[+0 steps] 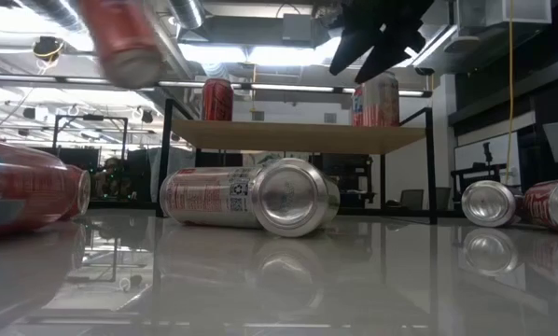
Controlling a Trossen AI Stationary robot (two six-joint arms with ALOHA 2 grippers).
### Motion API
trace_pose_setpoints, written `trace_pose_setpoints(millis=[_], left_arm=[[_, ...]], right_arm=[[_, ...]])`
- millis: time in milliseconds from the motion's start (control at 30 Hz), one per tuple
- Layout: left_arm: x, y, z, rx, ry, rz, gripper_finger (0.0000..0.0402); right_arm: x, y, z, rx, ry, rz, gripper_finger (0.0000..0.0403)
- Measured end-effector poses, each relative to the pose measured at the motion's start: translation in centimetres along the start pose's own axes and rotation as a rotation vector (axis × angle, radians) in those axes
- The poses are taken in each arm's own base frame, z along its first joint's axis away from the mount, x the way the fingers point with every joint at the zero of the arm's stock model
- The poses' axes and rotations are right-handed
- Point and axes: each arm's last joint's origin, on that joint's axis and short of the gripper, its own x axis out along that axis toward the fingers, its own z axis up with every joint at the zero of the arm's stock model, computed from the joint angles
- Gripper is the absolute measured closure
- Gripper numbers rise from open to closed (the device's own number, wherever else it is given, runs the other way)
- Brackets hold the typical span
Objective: Place canned beverage on shelf
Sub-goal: Put the orange soda can on the shelf aligned with the other orange soda can
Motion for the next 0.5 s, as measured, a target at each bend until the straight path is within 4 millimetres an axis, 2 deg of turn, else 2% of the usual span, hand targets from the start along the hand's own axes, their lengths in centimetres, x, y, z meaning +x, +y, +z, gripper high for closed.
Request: trace_pose_setpoints(millis=[233,500], left_arm=[[-0.4,-1.6,5.4,0.200,-0.086,0.019,0.0130],[0.6,-2.8,12.2,0.494,-0.141,0.079,0.0130]], right_arm=[[0.0,0.6,0.5,-0.054,-0.010,0.118,0.0040],[-0.1,1.2,0.4,-0.175,0.046,0.287,0.0040]])
